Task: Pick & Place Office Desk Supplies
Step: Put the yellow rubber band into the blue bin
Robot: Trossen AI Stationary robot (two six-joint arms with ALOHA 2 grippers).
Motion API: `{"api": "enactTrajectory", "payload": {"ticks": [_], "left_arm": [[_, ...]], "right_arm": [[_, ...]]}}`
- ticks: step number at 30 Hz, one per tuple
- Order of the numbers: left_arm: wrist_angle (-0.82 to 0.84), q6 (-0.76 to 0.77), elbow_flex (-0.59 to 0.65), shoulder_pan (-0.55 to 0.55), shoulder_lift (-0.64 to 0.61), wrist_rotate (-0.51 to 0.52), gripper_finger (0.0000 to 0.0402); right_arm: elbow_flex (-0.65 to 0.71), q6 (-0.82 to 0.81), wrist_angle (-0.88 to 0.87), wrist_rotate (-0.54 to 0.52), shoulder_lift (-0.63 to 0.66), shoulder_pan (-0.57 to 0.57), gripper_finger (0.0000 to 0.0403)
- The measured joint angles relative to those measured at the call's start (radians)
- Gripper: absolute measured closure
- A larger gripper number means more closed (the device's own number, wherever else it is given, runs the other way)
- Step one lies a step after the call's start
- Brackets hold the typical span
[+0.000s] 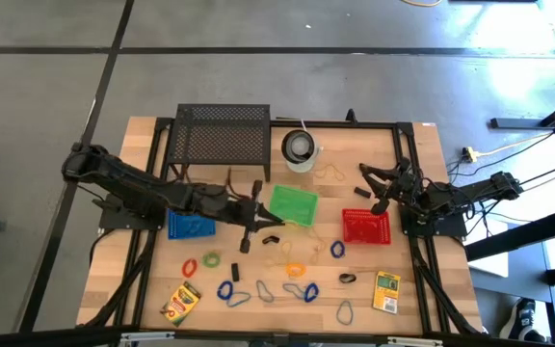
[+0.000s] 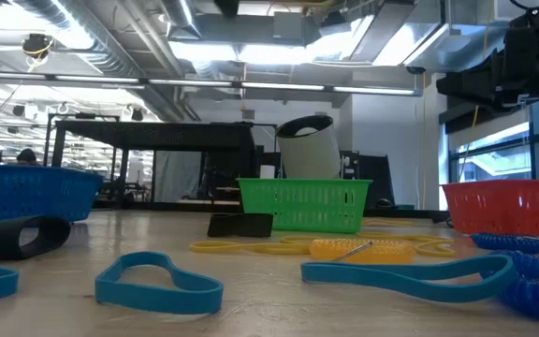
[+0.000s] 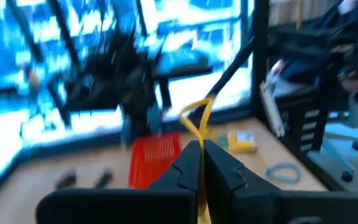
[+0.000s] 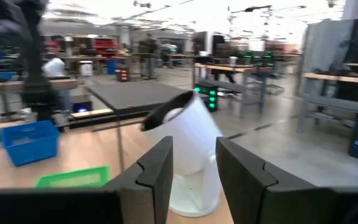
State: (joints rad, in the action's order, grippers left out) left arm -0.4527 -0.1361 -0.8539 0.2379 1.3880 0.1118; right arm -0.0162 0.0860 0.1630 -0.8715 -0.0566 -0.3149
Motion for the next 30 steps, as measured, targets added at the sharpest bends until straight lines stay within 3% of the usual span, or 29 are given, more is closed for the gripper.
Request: {"api": "enactTrajectory", "payload": {"ticks": [6, 11, 18, 30], "left_arm": [[-0.094, -0.064, 0.0, 0.057, 0.0, 0.011, 0.0398], [-0.027, -0.017, -0.001, 0.075, 0.0, 0.139, 0.0399], [0.333, 0.309, -0.001, 0.074, -0.046, 0.293, 0.0397], [1.137, 0.886, -0.002, 0.109, -0.314, 0.28, 0.0399]], "right_arm": [[0.0, 0.0, 0.0, -0.177, 0.0, 0.0, 0.028], [0.0, 0.0, 0.0, -0.283, 0.0, 0.0, 0.028], [0.0, 0.001, 0.0, -0.378, 0.0, 0.0, 0.028], [0.0, -0.02, 0.001, -0.376, 0.0, 0.0, 0.028]]}}
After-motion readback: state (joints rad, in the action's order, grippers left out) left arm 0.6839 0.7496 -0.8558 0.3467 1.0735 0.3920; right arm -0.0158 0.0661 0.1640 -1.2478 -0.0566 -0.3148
